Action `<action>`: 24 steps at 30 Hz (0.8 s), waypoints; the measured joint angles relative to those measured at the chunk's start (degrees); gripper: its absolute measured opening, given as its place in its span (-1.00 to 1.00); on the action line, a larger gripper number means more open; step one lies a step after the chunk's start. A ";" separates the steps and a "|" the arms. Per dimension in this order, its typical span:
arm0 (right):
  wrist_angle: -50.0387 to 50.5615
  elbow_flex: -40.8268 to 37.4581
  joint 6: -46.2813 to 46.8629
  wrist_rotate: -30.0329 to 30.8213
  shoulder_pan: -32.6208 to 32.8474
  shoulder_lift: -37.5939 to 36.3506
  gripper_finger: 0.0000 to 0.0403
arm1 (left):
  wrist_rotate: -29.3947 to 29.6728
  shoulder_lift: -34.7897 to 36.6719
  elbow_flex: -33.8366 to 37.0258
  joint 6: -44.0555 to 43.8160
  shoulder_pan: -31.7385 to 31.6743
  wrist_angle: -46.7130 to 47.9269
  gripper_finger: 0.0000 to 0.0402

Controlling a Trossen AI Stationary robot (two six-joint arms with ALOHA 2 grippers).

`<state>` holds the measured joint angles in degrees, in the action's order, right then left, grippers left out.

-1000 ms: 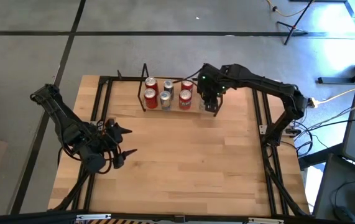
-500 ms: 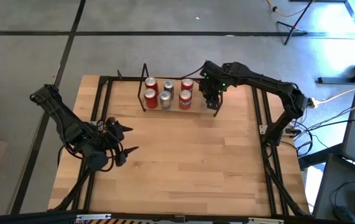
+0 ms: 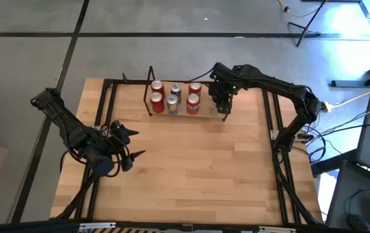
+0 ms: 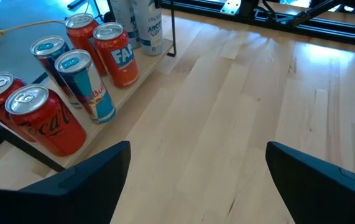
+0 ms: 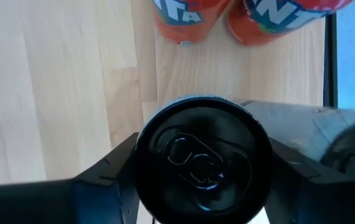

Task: Place canned beverage on shelf
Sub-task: Put the blue white soda can on the shelf aligned with the other blue white soda can

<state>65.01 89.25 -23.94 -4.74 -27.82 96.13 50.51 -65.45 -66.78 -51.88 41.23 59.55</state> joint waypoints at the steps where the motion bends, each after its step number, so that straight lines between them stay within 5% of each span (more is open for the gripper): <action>1: -0.11 -0.29 0.04 -0.07 -0.06 -0.10 0.12 | 0.00 0.00 0.00 0.00 0.00 0.00 0.85; 9: 0.06 -0.57 -0.06 0.69 -0.01 -0.12 0.16 | -0.06 0.00 0.00 0.00 -0.56 -0.01 0.85; 24: 3.59 0.84 -0.55 5.41 0.07 0.25 0.69 | -0.43 0.00 0.00 0.01 -0.85 -0.02 0.85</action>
<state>68.60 90.09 -24.49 0.67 -27.75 96.38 50.08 -65.45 -66.78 -51.87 40.38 59.53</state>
